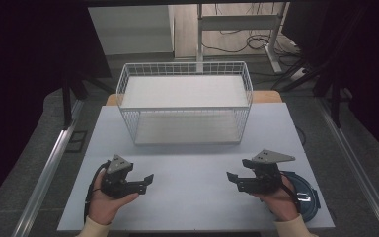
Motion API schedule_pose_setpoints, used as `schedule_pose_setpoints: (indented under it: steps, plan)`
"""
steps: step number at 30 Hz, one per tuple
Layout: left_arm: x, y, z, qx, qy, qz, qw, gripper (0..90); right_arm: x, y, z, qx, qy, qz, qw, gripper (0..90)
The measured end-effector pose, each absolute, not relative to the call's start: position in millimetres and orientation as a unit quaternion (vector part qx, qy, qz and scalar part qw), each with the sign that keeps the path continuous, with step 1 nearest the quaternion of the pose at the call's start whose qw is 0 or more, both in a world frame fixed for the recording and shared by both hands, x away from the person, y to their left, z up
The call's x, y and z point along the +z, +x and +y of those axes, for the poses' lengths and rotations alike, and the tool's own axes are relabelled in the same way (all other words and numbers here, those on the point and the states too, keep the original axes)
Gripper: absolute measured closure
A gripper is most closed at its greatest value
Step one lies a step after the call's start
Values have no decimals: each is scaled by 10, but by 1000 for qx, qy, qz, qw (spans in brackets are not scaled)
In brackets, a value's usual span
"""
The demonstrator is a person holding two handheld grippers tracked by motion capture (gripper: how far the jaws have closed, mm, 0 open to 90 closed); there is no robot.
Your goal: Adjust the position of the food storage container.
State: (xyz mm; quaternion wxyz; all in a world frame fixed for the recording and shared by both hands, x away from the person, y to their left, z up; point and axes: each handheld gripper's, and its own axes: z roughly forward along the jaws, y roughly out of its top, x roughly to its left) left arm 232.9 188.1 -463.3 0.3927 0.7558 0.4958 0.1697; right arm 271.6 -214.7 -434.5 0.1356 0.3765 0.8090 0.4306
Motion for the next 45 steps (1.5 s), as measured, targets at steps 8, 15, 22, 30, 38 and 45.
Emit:
schedule_pose_setpoints:
  steps: [8, 15, 22, 30, 38, 45]
  plan:
    - [-4641, 2337, 1851, 172, 759, 492, 390, 182, -4305, 2709, -2187, 435, 377, 807, 129, 311]
    - [-4650, 2340, 1872, 168, 757, 495, 393, 177, -4290, 2720, -2261, 435, 384, 803, 132, 328]
    - [-4653, 2343, 1854, 171, 761, 493, 386, 169, -4251, 2745, -2442, 429, 407, 795, 135, 372]
    - [-4654, 2347, 1893, 166, 755, 501, 390, 167, -4189, 2738, -2697, 413, 428, 786, 168, 407]
    - [-4665, 2350, 1905, 162, 758, 498, 388, 166, -4109, 2683, -3033, 405, 457, 768, 193, 522]
    - [-4651, 2340, 1906, 149, 762, 494, 391, 165, -4046, 2562, -3372, 396, 480, 752, 217, 737]
